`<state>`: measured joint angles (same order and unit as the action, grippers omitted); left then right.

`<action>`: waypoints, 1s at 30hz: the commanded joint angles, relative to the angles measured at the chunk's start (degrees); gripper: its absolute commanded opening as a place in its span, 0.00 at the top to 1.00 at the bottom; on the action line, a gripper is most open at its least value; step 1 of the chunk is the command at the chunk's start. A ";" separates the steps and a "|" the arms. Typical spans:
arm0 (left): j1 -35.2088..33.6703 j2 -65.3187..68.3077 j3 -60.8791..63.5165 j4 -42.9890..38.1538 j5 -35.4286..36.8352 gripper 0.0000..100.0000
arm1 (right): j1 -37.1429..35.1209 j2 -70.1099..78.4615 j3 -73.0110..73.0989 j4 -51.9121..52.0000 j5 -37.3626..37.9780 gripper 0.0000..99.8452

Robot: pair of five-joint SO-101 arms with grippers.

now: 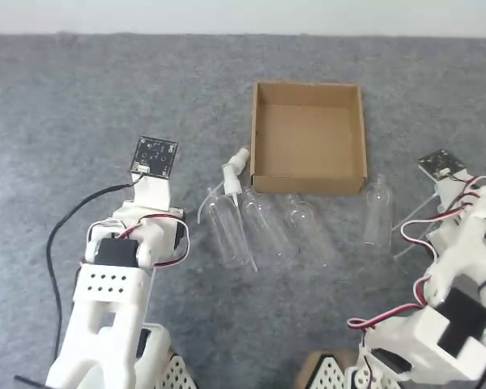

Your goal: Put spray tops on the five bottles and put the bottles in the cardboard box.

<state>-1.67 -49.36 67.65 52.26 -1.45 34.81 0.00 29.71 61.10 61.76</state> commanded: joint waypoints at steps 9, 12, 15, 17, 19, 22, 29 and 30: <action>-0.18 -2.02 -0.31 -1.49 -0.18 0.99 | 3.65 -4.00 -1.14 -0.22 0.79 0.91; -0.18 -2.02 -0.31 -1.49 -0.18 0.99 | 4.09 -2.95 -1.05 -0.22 0.79 0.82; -0.18 -2.02 -0.31 -1.49 -0.18 0.99 | 4.26 -2.07 -1.14 -0.22 0.79 0.79; -0.18 -2.02 -0.31 -1.49 -0.18 0.99 | 4.26 -1.71 -1.14 -0.31 0.79 0.79; -0.18 -2.02 -0.31 -1.49 -0.18 0.99 | 4.26 -1.54 -1.14 -0.31 0.79 0.79; -0.18 -2.02 -0.31 -1.49 -0.18 0.99 | 4.26 -1.54 -1.14 -0.31 0.88 0.79; -0.18 -2.02 -0.31 -1.49 -0.18 0.99 | 4.35 -1.54 1.32 -0.31 5.19 0.79; -0.18 -2.02 -0.31 -1.49 -0.18 0.99 | 4.44 -1.54 1.32 -0.31 5.19 0.79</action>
<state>-1.67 -49.36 67.65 52.26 -1.45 38.68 -0.70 31.30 60.84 65.54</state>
